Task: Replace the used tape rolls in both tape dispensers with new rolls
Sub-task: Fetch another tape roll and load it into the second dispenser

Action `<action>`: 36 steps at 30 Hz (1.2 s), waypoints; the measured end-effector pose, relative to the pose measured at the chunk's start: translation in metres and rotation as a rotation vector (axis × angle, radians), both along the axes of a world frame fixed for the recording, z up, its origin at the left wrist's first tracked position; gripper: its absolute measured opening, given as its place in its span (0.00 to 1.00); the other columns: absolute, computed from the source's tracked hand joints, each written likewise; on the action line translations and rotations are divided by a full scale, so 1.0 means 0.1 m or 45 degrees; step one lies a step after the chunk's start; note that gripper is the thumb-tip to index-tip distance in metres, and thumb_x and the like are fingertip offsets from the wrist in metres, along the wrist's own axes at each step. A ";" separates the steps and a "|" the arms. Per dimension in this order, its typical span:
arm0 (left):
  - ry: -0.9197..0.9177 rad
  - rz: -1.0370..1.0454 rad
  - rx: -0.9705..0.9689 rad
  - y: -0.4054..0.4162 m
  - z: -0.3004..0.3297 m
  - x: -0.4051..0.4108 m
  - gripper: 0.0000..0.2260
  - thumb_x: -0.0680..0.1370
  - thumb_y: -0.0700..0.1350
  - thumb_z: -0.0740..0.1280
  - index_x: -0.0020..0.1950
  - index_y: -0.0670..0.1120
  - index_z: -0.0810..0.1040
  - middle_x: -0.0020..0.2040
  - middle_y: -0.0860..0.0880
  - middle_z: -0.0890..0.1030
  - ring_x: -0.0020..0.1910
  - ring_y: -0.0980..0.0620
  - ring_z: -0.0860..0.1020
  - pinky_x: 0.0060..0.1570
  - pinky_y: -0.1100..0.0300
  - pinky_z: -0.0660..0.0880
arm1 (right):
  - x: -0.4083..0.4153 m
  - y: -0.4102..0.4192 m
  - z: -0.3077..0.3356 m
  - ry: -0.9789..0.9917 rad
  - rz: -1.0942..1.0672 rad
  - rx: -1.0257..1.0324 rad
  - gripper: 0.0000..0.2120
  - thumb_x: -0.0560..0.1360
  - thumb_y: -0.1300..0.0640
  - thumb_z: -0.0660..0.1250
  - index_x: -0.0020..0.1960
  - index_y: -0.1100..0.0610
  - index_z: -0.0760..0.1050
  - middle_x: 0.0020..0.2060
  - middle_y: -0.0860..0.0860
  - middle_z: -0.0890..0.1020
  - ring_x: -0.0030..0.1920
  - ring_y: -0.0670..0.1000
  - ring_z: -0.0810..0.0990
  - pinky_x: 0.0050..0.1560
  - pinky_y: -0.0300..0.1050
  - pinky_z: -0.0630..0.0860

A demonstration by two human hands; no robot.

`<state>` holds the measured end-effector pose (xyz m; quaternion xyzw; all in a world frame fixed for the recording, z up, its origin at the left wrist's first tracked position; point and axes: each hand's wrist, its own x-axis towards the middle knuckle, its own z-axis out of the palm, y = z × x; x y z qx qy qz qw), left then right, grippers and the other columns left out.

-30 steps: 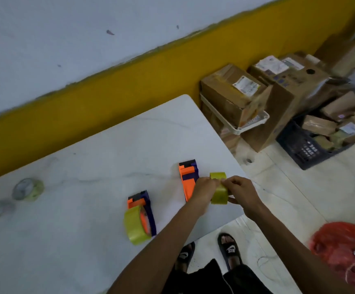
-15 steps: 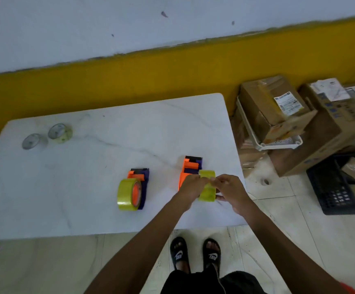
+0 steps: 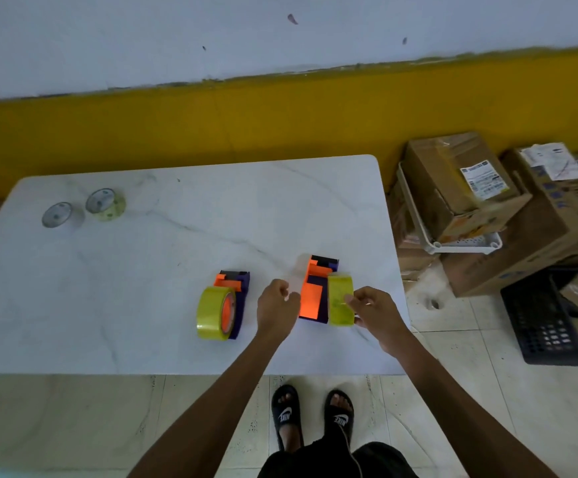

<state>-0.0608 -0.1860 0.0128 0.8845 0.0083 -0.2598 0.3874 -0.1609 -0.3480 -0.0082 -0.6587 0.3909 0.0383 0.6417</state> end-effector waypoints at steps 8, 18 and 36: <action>0.200 -0.122 -0.016 0.07 -0.15 -0.01 0.16 0.78 0.39 0.62 0.66 0.42 0.75 0.51 0.48 0.77 0.36 0.58 0.74 0.32 0.68 0.71 | 0.02 0.14 -0.05 -0.029 0.030 -0.100 0.08 0.74 0.56 0.68 0.42 0.61 0.77 0.34 0.55 0.77 0.39 0.54 0.76 0.43 0.52 0.73; 0.210 -0.100 -0.205 -0.08 0.01 0.20 0.09 0.75 0.37 0.62 0.48 0.44 0.81 0.41 0.50 0.79 0.38 0.53 0.75 0.35 0.66 0.70 | 0.05 0.25 -0.02 -0.102 0.030 -0.152 0.07 0.75 0.58 0.68 0.38 0.55 0.75 0.33 0.49 0.76 0.37 0.50 0.74 0.40 0.44 0.69; 0.297 -0.126 -0.146 -0.06 -0.17 0.00 0.08 0.76 0.48 0.64 0.46 0.45 0.78 0.39 0.50 0.77 0.38 0.51 0.75 0.40 0.58 0.73 | 0.09 0.45 -0.17 0.039 0.190 -0.091 0.12 0.75 0.56 0.66 0.42 0.64 0.70 0.36 0.56 0.74 0.40 0.54 0.72 0.41 0.48 0.67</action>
